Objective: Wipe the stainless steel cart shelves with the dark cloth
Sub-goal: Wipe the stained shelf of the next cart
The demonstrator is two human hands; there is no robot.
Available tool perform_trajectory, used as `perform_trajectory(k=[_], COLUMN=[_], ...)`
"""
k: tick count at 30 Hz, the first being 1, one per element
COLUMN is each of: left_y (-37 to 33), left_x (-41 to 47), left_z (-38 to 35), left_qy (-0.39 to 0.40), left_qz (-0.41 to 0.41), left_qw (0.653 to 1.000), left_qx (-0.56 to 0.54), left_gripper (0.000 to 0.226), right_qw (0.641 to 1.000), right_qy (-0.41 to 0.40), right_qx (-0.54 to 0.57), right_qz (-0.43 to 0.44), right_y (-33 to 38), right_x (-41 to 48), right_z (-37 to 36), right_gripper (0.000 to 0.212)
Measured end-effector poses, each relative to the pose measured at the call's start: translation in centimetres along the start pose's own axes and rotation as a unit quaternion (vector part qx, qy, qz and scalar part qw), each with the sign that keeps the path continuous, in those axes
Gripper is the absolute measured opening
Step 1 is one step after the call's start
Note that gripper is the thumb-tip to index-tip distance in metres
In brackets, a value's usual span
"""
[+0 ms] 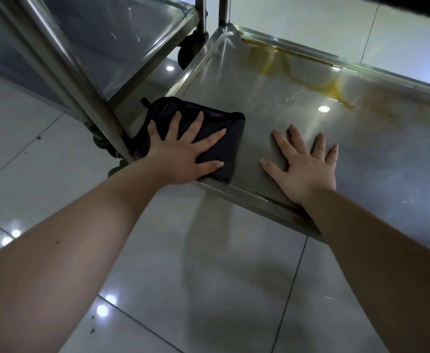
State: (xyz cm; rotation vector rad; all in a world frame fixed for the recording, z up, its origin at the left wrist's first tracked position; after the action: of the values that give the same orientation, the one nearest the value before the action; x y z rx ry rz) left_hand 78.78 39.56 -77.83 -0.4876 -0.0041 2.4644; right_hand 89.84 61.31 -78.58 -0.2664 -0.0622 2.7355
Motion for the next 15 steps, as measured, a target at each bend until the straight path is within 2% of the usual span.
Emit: perform_trajectory(k=[6,9,15], left_y=[0.1,-0.2,-2.4], left_x=[0.0,-0.2,-0.7], left_z=[0.3,0.1,-0.2], left_qy=[-0.012,-0.019,-0.004], left_qz=[-0.005,-0.008,-0.001], left_qw=[1.0,1.0,1.0], left_qx=[-0.006,0.006,-0.006], left_gripper=[0.069,0.069,0.07], right_qw=[0.998,0.999,1.0], right_qy=[0.016,0.021,-0.002], right_qx=[0.03,0.013,0.002], right_qz=[0.059,0.03,0.005], right_y=[-2.4,-4.1,-3.9], right_x=[-2.8,-5.5,-5.3], right_z=[0.2,-1.0,-1.2], right_gripper=[0.071,0.073,0.077])
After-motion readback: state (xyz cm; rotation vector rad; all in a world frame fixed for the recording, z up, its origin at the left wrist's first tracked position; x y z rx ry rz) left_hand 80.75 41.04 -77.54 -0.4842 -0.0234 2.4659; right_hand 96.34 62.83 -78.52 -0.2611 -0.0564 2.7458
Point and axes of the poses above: each hand's wrist, its own x-axis towards the middle knuckle, its own z-axis out of the back of the hand, y = z × x, the point moved 7 cm from there along x, towards the middle knuckle, and after that the axes turned 6 degrees about -x, right-handed, at the moved point
